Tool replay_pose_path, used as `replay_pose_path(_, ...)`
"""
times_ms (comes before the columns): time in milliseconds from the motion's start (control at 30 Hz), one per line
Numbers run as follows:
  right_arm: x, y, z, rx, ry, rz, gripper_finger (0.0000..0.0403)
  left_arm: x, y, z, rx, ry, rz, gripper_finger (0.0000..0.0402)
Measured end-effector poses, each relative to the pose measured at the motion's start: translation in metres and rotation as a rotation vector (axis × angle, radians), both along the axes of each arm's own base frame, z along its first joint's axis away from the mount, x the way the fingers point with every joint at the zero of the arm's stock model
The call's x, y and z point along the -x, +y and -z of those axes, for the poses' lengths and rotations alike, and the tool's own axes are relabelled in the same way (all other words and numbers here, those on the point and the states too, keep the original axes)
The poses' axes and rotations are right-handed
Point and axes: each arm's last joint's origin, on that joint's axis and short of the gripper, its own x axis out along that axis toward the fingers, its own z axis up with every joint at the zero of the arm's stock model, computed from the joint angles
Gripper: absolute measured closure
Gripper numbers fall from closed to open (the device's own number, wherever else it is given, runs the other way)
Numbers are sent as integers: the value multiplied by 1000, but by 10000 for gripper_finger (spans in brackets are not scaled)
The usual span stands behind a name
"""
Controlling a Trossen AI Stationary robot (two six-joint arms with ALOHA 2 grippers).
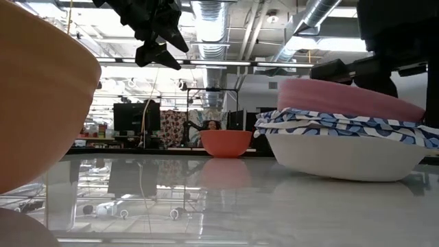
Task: Nest bowls inside each other by size order
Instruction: Stack the pink bowl into the blue patterned bowl
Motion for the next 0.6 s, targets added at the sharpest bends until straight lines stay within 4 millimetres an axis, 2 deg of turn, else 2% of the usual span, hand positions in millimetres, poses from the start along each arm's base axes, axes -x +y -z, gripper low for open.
replay_pose_path(267, 0, 0, -1, 2, 7, 8, 252, 0, 0, 0, 0, 0, 0, 150)
replay_pose_path(600, -2, 1, -9, 9, 17, 9, 258, 0, 0, 0, -6, 0, 4, 150)
